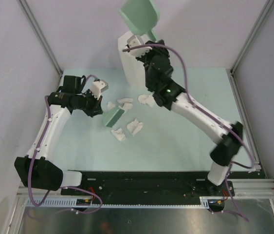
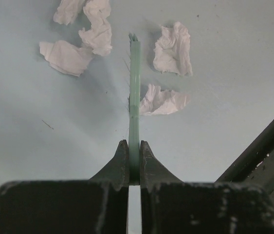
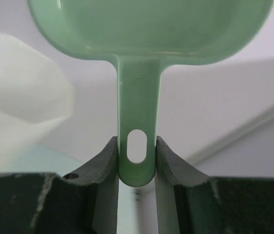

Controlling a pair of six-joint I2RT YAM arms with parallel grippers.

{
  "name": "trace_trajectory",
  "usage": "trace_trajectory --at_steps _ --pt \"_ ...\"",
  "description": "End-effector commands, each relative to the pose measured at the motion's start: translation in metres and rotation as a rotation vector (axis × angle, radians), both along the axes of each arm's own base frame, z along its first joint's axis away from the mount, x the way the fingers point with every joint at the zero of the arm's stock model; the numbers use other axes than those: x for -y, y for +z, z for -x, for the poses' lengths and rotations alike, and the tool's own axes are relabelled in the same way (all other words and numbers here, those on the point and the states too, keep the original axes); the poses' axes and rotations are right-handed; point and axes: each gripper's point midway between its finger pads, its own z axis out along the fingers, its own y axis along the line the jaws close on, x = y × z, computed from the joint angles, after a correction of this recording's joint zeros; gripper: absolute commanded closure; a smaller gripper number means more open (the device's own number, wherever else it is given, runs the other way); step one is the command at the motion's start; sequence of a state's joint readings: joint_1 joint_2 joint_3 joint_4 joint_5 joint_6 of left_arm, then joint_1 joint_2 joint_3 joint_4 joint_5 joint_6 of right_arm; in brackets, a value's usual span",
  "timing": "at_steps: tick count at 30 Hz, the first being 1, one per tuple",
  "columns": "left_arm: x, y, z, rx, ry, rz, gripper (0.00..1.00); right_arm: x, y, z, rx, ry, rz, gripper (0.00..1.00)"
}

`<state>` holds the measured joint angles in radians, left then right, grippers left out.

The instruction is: Sweep away the paper scraps from the table

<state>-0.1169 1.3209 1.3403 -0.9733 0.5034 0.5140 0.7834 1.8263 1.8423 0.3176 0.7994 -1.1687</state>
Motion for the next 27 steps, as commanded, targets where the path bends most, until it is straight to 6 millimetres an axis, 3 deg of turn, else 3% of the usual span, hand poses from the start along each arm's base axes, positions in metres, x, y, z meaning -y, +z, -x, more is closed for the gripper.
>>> trace_trajectory --at_steps 1,4,7,11,16,22,27 --pt "0.001 0.023 -0.005 0.077 0.002 0.030 1.00 -0.028 -0.026 0.077 -0.267 0.325 -0.383 1.00" --pt "-0.002 0.023 -0.007 0.072 0.021 0.023 1.00 -0.048 -0.074 0.130 -0.483 0.471 -0.476 1.00" --pt "-0.008 0.018 -0.008 0.068 0.042 -0.003 1.00 -0.050 -0.133 0.174 -0.747 0.500 -0.521 1.00" --pt "-0.009 0.009 -0.007 0.046 0.041 -0.013 1.00 -0.031 -0.217 0.228 -1.103 0.415 -0.527 1.00" --pt "-0.001 -0.004 -0.008 -0.011 0.018 0.019 1.00 -0.014 -0.293 0.290 -1.426 0.301 -0.548 1.00" --pt "0.015 -0.010 -0.009 -0.039 -0.024 0.038 1.00 -0.018 -0.332 0.328 -1.574 0.281 -0.594 1.00" --pt "0.030 -0.013 -0.011 -0.035 -0.052 0.004 1.00 -0.007 -0.367 0.354 -1.667 0.161 -0.513 1.00"
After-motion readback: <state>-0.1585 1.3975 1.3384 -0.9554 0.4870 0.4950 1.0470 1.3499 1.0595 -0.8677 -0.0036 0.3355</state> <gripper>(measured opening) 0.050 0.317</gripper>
